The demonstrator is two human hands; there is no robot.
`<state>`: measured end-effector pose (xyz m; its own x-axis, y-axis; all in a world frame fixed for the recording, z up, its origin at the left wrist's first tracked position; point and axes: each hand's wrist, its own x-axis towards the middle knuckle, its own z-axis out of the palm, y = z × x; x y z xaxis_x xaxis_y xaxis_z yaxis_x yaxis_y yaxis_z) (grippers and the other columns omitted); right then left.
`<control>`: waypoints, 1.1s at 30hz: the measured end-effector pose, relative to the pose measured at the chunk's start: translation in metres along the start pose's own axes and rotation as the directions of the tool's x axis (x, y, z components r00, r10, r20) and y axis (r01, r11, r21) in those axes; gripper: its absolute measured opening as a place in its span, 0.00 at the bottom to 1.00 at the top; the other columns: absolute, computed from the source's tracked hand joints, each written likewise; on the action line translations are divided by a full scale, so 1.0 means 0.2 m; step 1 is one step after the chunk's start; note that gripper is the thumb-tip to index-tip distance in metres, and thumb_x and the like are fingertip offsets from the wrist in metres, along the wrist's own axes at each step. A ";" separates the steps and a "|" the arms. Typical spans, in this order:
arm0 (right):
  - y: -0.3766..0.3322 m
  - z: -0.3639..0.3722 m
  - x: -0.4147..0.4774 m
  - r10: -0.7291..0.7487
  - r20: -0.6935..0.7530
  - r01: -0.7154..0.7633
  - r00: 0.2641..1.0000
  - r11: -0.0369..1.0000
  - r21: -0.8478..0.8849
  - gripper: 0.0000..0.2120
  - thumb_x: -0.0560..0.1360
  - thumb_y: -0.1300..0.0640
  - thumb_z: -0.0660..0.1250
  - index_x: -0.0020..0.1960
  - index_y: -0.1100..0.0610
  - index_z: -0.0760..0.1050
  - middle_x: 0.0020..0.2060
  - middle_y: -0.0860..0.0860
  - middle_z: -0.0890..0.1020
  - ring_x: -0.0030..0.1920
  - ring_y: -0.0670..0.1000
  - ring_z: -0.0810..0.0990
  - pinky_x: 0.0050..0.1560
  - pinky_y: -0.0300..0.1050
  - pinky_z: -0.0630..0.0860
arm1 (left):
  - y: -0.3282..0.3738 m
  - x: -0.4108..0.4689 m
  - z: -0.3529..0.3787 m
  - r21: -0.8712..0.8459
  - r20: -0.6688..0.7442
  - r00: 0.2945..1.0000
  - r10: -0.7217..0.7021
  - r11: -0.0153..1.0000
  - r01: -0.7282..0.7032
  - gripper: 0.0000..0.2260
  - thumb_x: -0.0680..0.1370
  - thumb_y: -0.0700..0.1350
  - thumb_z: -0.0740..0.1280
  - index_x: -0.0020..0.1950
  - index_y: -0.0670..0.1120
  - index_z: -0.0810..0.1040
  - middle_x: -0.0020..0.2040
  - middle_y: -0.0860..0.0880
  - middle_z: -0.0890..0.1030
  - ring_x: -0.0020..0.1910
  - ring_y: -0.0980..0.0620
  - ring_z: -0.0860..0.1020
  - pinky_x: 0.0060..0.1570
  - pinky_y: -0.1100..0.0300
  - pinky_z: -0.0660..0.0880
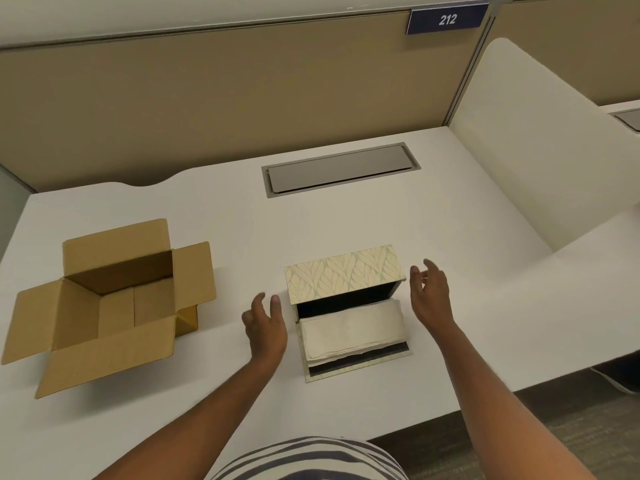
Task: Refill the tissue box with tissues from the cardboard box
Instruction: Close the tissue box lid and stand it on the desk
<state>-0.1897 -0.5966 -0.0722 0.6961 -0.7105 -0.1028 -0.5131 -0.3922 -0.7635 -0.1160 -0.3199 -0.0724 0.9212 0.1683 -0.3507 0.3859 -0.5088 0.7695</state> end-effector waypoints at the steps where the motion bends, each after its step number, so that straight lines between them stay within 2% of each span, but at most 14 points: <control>1: -0.04 -0.01 0.02 -0.028 0.006 0.028 1.000 1.000 0.010 0.25 0.81 0.47 0.55 0.73 0.59 0.62 0.61 0.62 0.75 0.63 0.57 0.72 0.66 0.55 0.67 | 0.03 0.01 -0.01 0.008 0.016 0.997 0.076 0.997 -0.076 0.21 0.81 0.55 0.56 0.72 0.51 0.65 0.69 0.42 0.67 0.65 0.43 0.71 0.58 0.53 0.70; 4: -0.14 -0.04 0.09 -0.085 0.096 0.087 0.992 0.996 -0.014 0.25 0.81 0.47 0.56 0.75 0.57 0.60 0.65 0.62 0.73 0.65 0.59 0.73 0.67 0.59 0.68 | 0.11 0.04 -0.02 0.053 0.135 0.952 0.275 0.958 -0.284 0.22 0.81 0.53 0.57 0.75 0.53 0.62 0.73 0.43 0.65 0.70 0.45 0.68 0.63 0.56 0.67; 7: -0.21 -0.05 0.14 -0.043 0.200 0.054 0.979 0.997 -0.050 0.29 0.81 0.45 0.55 0.76 0.59 0.56 0.69 0.63 0.70 0.68 0.60 0.70 0.69 0.56 0.67 | 0.17 0.04 0.00 0.088 0.269 0.912 0.310 0.935 -0.343 0.22 0.82 0.53 0.56 0.76 0.54 0.59 0.75 0.44 0.64 0.73 0.46 0.64 0.70 0.53 0.63; 10: -0.24 -0.04 0.14 0.028 0.248 -0.022 0.968 0.999 -0.028 0.31 0.81 0.44 0.55 0.77 0.59 0.53 0.72 0.63 0.68 0.71 0.60 0.68 0.69 0.53 0.65 | 0.20 0.03 0.02 0.034 0.280 0.919 0.276 0.954 -0.297 0.22 0.83 0.50 0.54 0.77 0.51 0.59 0.75 0.47 0.67 0.73 0.47 0.65 0.70 0.57 0.62; 12: -0.24 -0.03 0.12 0.015 0.277 -0.010 0.961 1.000 -0.017 0.31 0.81 0.44 0.55 0.78 0.56 0.52 0.73 0.61 0.67 0.71 0.59 0.68 0.68 0.52 0.65 | 0.21 0.03 0.02 -0.008 0.243 0.943 0.226 0.973 -0.231 0.21 0.83 0.48 0.54 0.76 0.48 0.61 0.74 0.46 0.67 0.73 0.47 0.66 0.70 0.57 0.62; 17: -0.22 -0.03 0.10 -0.033 0.373 0.067 0.927 0.995 -0.078 0.31 0.80 0.45 0.59 0.78 0.51 0.51 0.74 0.58 0.67 0.72 0.58 0.67 0.67 0.49 0.66 | 0.21 0.06 0.01 -0.108 0.250 0.960 0.129 0.989 -0.104 0.24 0.79 0.43 0.64 0.75 0.48 0.63 0.71 0.45 0.71 0.69 0.47 0.71 0.66 0.54 0.69; 20: -0.21 -0.04 0.10 -0.073 0.453 0.126 0.889 0.988 -0.089 0.34 0.79 0.46 0.62 0.78 0.49 0.49 0.76 0.55 0.63 0.74 0.58 0.63 0.71 0.51 0.63 | 0.21 0.06 0.00 -0.112 0.309 0.941 0.139 0.988 -0.109 0.29 0.78 0.46 0.67 0.77 0.51 0.59 0.74 0.48 0.68 0.71 0.47 0.69 0.68 0.53 0.69; 23: -0.19 -0.08 0.09 -0.107 0.523 0.166 0.846 0.984 -0.067 0.39 0.76 0.49 0.68 0.78 0.46 0.48 0.76 0.53 0.61 0.75 0.56 0.60 0.70 0.51 0.62 | 0.22 0.07 0.01 -0.089 0.311 0.937 0.158 0.987 -0.137 0.25 0.80 0.47 0.62 0.76 0.53 0.59 0.76 0.51 0.64 0.74 0.48 0.64 0.71 0.53 0.64; 26: -0.16 -0.12 0.09 -0.120 0.543 0.174 0.831 0.983 -0.050 0.49 0.71 0.54 0.74 0.78 0.43 0.43 0.78 0.51 0.57 0.76 0.56 0.58 0.71 0.52 0.61 | 0.23 0.11 -0.01 -0.042 0.315 0.934 0.168 0.986 -0.163 0.24 0.81 0.44 0.60 0.76 0.52 0.60 0.76 0.49 0.64 0.74 0.48 0.63 0.71 0.55 0.62; 29: -0.10 -0.13 0.07 -0.062 0.512 0.109 0.857 0.992 -0.061 0.55 0.68 0.57 0.77 0.78 0.46 0.38 0.78 0.55 0.54 0.75 0.58 0.60 0.73 0.57 0.62 | 0.24 0.13 -0.02 -0.036 0.381 0.913 0.146 0.989 -0.143 0.30 0.79 0.38 0.64 0.77 0.52 0.57 0.77 0.48 0.63 0.74 0.48 0.63 0.70 0.55 0.63; 33: -0.01 -0.09 0.00 0.144 0.439 -0.141 0.887 0.989 -0.039 0.55 0.67 0.57 0.78 0.78 0.51 0.40 0.73 0.61 0.65 0.69 0.60 0.69 0.68 0.55 0.69 | 0.25 0.17 -0.04 -0.045 0.431 0.897 0.100 0.995 -0.090 0.36 0.76 0.36 0.68 0.78 0.52 0.54 0.74 0.45 0.66 0.72 0.48 0.66 0.66 0.54 0.68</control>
<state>-0.1961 -0.6062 -0.0590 0.7639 -0.4300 -0.4811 -0.6254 -0.3099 -0.7161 -0.0641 -0.3333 -0.0411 0.8438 -0.2641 -0.4672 0.3032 -0.4837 0.8210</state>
